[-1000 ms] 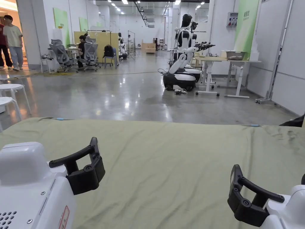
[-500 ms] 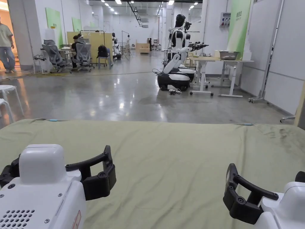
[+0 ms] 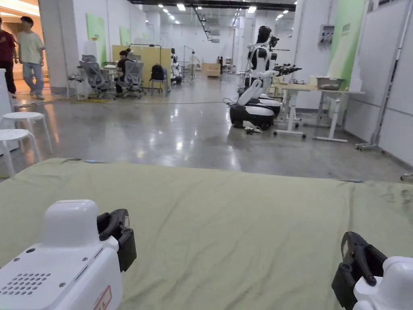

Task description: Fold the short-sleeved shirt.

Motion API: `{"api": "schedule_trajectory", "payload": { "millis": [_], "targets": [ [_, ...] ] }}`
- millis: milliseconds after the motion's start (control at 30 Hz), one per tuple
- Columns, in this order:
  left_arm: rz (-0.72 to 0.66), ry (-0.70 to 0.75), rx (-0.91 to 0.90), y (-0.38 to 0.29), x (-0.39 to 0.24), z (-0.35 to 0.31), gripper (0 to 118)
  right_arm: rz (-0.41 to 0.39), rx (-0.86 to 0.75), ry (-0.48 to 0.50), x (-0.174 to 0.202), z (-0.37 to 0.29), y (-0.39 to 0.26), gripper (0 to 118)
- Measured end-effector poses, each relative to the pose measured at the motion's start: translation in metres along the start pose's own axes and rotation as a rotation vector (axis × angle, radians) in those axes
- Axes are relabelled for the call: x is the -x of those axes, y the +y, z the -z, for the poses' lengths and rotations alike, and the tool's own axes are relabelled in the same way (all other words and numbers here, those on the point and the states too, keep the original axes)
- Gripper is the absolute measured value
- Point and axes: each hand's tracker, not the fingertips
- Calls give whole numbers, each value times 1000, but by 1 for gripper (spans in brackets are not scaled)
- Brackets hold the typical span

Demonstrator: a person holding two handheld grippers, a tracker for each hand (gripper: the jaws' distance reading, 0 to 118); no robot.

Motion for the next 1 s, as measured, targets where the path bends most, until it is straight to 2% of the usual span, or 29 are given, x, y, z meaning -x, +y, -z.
{"api": "schedule_trajectory", "payload": {
  "millis": [100, 233, 367, 467, 600, 767, 1000],
  "targets": [
    [49, 122, -28, 11, 37, -32, 0, 18, 3, 131, 32, 10, 0, 2],
    [99, 412, -29, 19, 104, -100, 0, 57, 36, 342, 98, 24, -3, 2],
    [-20, 651, 11, 12, 165, -167, 0, 118, 94, 561, 178, 27, -6, 2],
    [-86, 756, 39, 1, 199, -200, 0, 138, 142, 705, 229, 26, -11, 2],
    [-27, 826, 150, -12, 230, -205, 0, 152, 187, 821, 270, 22, -19, 2],
    [-73, 688, 267, -33, 270, -144, 0, 90, 209, 804, 279, 28, -27, 2],
    [-30, 442, 454, -72, 289, 7, 0, -53, 257, 636, 239, 62, -40, 2]
  ]
}}
